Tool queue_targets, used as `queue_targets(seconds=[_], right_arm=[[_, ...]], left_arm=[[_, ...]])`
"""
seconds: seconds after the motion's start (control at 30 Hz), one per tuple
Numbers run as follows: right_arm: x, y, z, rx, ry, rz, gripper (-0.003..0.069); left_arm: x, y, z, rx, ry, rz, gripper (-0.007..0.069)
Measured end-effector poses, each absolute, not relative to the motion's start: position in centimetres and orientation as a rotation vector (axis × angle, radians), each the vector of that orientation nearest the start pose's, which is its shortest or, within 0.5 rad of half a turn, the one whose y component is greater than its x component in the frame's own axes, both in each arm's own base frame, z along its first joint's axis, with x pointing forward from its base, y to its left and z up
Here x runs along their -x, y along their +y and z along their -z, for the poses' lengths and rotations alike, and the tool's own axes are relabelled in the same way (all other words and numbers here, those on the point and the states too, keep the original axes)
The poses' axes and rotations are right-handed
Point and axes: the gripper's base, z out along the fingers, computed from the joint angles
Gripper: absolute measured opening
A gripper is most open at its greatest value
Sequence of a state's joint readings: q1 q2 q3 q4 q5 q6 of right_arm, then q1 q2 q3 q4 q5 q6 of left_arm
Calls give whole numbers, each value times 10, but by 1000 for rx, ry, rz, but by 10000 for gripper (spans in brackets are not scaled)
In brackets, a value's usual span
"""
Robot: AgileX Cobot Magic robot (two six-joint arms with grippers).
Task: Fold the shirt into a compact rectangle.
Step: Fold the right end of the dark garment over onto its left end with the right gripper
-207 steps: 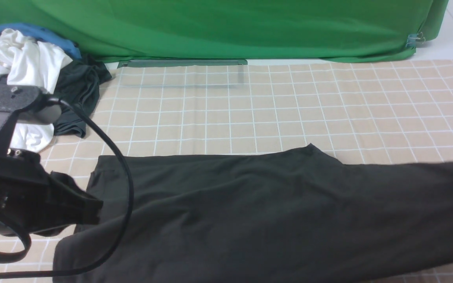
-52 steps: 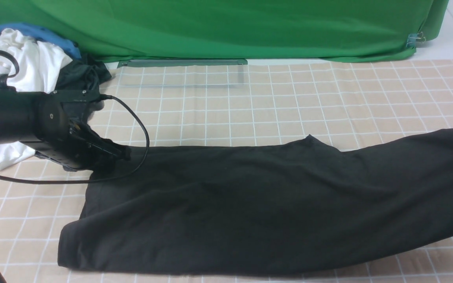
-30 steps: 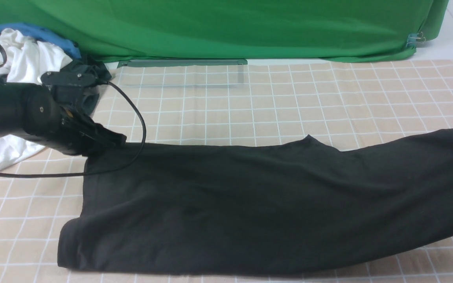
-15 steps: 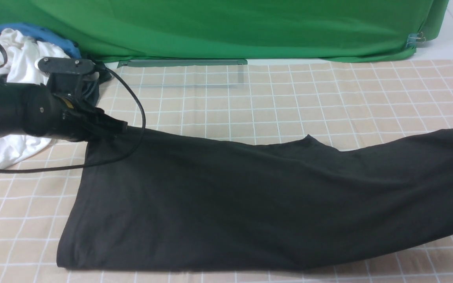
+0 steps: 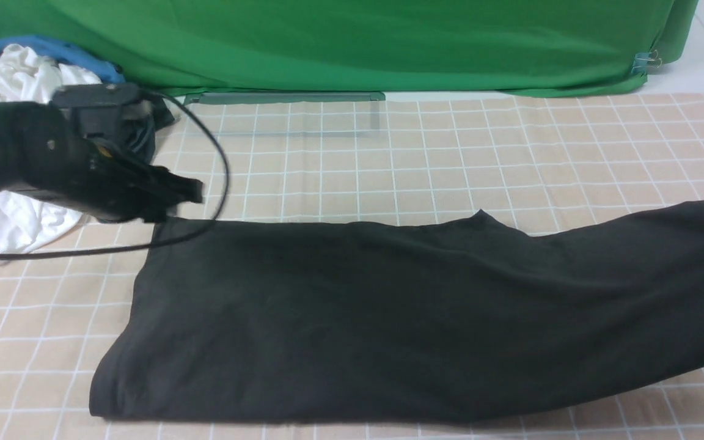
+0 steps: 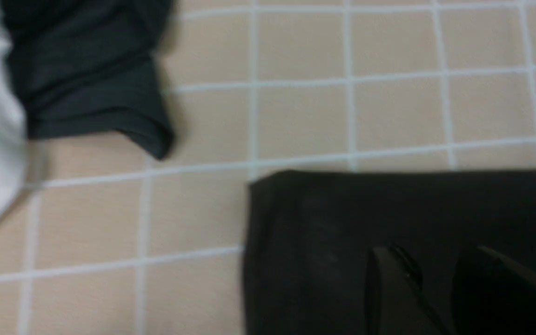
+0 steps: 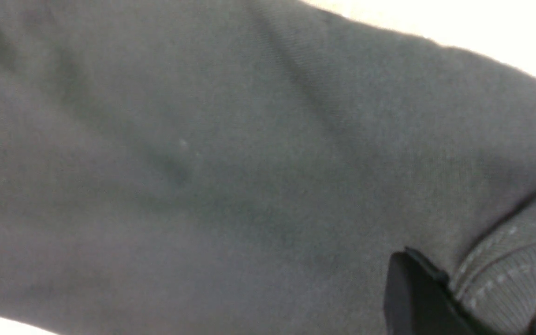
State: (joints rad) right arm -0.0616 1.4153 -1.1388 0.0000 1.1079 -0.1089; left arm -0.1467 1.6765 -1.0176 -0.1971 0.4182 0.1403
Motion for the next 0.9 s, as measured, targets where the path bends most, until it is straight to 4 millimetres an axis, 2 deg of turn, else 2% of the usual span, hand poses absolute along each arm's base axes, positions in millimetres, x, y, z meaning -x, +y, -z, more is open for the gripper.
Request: queue_targets(seconds=[0.1,0.2,0.3,0.37,0.43,0.5,0.57,0.6,0.63,0.77,0.8,0.9], right_arm=[[-269,-15,-295,59,2869,7,106],[-269,-12,-295,45,2865,-46,106],[-270,-3,-296,55,2851,-165,106],[-270,8,-297,85,2833,-273,106],[-271,27,-300,134,2803,-391,106],[-272,42,-302,177,2767,-463,106],[-272,55,-305,223,2738,-492,106],[-273,76,-311,295,2687,-534,106],[-273,88,-313,340,2666,-550,106],[-277,137,-322,446,2601,-626,106],[-277,137,-322,446,2601,-626,106],[-284,177,-326,517,2581,-684,106]], left_arm=[[-326,-84,-204,-246,2620,269,184],[-321,-95,-205,-287,2632,290,179],[-318,-90,-216,-272,2617,283,135],[-313,-77,-232,-229,2592,278,78],[-305,-58,-254,-171,2553,265,29],[-294,-41,-277,-116,2503,248,15],[-287,-33,-288,-93,2483,241,16],[-273,-22,-306,-57,2441,225,18],[-266,-17,-315,-40,2423,218,19],[-241,-5,-339,-4,2361,193,19],[-240,-5,-340,-3,2357,192,19],[-227,-4,-353,-4,2315,187,19]])
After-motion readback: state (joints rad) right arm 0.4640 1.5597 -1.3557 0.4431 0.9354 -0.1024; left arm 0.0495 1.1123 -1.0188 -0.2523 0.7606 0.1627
